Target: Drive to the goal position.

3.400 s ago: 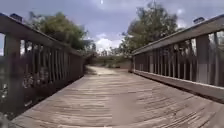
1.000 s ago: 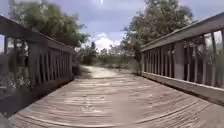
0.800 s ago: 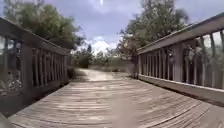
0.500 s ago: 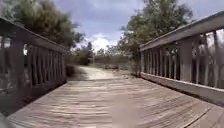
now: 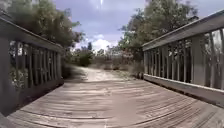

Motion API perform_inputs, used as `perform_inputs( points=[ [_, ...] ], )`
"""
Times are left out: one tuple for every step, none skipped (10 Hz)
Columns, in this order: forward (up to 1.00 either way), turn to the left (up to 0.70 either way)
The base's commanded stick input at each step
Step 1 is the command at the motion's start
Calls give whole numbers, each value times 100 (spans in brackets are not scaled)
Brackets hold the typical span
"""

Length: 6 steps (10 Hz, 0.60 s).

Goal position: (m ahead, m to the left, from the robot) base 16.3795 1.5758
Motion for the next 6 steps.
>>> perform_inputs(
  points=[
    [50, 1],
    [50, 1],
    [50, 1],
    [50, 1],
    [50, 1],
    [50, 1]
  ],
)
